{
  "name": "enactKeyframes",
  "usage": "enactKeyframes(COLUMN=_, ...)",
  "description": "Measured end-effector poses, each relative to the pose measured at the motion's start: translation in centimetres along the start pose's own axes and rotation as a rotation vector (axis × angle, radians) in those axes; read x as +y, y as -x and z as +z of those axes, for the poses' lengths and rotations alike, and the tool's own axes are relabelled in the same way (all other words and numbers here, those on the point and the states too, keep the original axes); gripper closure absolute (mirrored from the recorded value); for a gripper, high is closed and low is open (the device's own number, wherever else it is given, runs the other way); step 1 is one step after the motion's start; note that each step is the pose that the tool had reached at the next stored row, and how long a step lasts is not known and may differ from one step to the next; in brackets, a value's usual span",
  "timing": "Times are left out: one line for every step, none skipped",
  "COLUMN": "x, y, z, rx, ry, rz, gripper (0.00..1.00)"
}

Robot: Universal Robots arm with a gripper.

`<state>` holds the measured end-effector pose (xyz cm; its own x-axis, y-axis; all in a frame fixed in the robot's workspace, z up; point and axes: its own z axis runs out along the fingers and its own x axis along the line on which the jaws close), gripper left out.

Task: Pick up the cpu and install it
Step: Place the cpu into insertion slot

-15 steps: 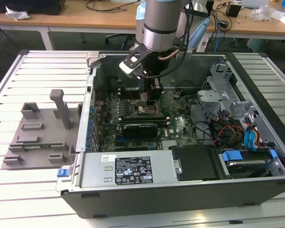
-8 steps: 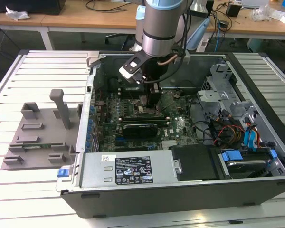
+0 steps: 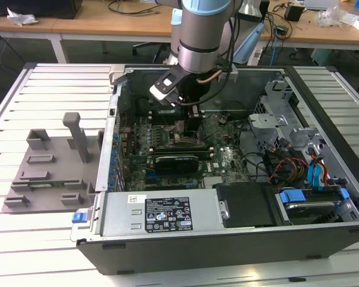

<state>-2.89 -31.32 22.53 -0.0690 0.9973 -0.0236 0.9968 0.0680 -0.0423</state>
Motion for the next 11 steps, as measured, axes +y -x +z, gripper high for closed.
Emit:
enactKeyframes(x=-0.01, y=0.00, z=0.05, rx=0.0000, ry=0.0000, rz=0.000, gripper=0.45)
enactKeyframes(x=-0.03, y=-0.01, z=0.16, rx=0.0000, ry=0.0000, rz=0.000, gripper=0.45)
enactKeyframes(x=-0.03, y=-0.01, z=0.22, rx=0.0000, ry=0.0001, rz=0.000, gripper=0.45)
enactKeyframes(x=-0.03, y=-0.01, z=0.26, rx=0.0000, ry=0.0000, rz=0.000, gripper=0.45)
enactKeyframes(x=-0.04, y=-0.01, z=0.34, rx=0.0000, ry=0.0000, rz=0.000, gripper=0.45)
enactKeyframes(x=-0.05, y=-0.02, z=0.39, rx=0.0000, ry=0.0000, rz=0.000, gripper=0.45)
enactKeyframes(x=-0.06, y=-0.02, z=0.44, rx=0.0000, ry=0.0000, rz=0.000, gripper=0.45)
enactKeyframes(x=-0.08, y=-0.04, z=0.53, rx=0.0001, ry=0.0001, rz=0.000, gripper=0.45)
enactKeyframes(x=-0.11, y=-0.06, z=0.59, rx=0.0001, ry=0.0001, rz=0.000, gripper=0.45)
enactKeyframes(x=-0.15, y=-0.08, z=0.67, rx=0.0000, ry=0.0000, rz=0.000, gripper=0.45)
enactKeyframes(x=-0.19, y=-0.09, z=0.78, rx=0.0001, ry=0.0001, rz=0.000, gripper=0.45)
